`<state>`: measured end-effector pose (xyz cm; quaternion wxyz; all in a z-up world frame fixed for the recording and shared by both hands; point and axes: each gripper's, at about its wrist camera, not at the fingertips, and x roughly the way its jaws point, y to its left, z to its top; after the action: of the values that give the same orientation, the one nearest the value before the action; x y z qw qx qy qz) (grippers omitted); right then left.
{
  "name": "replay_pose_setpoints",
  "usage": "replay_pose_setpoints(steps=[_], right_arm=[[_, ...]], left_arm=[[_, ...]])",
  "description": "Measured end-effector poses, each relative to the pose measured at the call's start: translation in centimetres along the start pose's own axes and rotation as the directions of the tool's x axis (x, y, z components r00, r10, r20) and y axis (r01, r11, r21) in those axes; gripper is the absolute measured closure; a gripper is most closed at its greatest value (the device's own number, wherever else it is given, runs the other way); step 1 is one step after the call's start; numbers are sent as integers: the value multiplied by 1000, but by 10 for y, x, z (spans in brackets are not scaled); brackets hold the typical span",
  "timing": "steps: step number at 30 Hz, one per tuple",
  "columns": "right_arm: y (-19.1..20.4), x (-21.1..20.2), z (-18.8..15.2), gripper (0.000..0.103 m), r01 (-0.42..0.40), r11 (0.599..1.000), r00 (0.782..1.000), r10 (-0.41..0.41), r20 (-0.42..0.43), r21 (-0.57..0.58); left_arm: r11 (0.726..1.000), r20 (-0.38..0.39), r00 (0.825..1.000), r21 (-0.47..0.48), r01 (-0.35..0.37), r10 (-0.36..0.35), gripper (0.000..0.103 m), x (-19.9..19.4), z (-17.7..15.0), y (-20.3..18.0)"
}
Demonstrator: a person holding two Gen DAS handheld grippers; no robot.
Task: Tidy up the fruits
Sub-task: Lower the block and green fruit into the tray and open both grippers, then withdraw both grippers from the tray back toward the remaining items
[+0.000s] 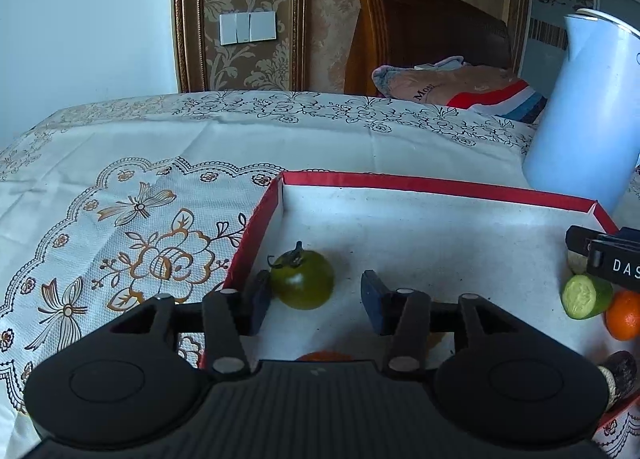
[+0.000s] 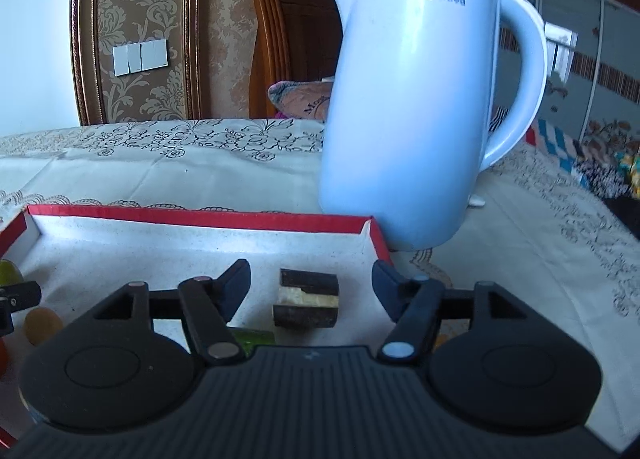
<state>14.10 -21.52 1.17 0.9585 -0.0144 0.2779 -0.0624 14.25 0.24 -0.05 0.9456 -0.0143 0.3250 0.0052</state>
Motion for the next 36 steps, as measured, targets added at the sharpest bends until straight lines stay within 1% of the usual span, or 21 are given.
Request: replay_pose_setpoints(steps=[2,5,8,10,12,14,18,21,24,27,29,30,33,36], right_arm=[[1,0,0,27,-3,1000,1000,3,0,-2],[2,-2,-1,24,1,1000,1000,-1,6,-5],[-1,-5,-1,10,6,1000,1000,-6,19,10],[-3,-8,-2,7,13,1000,999,-14,30,22],[-7,-11,-4,0,17,999,999,-18,37,40],[-11,-12,-7,0,20,998,999,-22,37,66],[-13,-12,-10,0,15,997,1000,-17,26,75],[-14,-13,-12,0,10,997,1000,-12,25,81],[-16,-16,-14,0,2,996,1000,-4,26,91],[-15,-21,-17,0,7,996,999,-11,43,86],[-16,-25,-17,0,12,996,998,-17,59,83],[-16,-27,-18,0,13,996,998,-19,64,83],[-18,-33,-21,0,2,996,998,-8,66,93],[-20,-40,-24,0,-7,995,997,-1,77,100]], left_arm=[[1000,1,1000,1,0,0,55,0,0,0],[1000,2,1000,-4,7,-7,53,0,0,0],[999,7,1000,-23,30,-30,47,-2,1,4],[999,23,999,-25,31,-30,45,-4,1,4],[999,31,999,-28,38,-37,41,-5,0,5],[998,41,998,-39,43,-42,38,-7,0,6],[998,65,997,-52,44,-41,37,-11,0,8],[996,67,997,-69,55,-50,36,-11,1,10],[997,70,997,-60,49,-45,36,-14,-1,9],[999,92,996,-37,24,-21,36,-20,-5,5],[1000,117,993,-19,6,-4,32,-26,-7,2],[1000,127,992,-12,2,-1,31,-28,-8,0],[999,175,984,15,-43,40,30,-37,-12,-6],[997,203,978,47,-59,48,30,-46,-15,-10]])
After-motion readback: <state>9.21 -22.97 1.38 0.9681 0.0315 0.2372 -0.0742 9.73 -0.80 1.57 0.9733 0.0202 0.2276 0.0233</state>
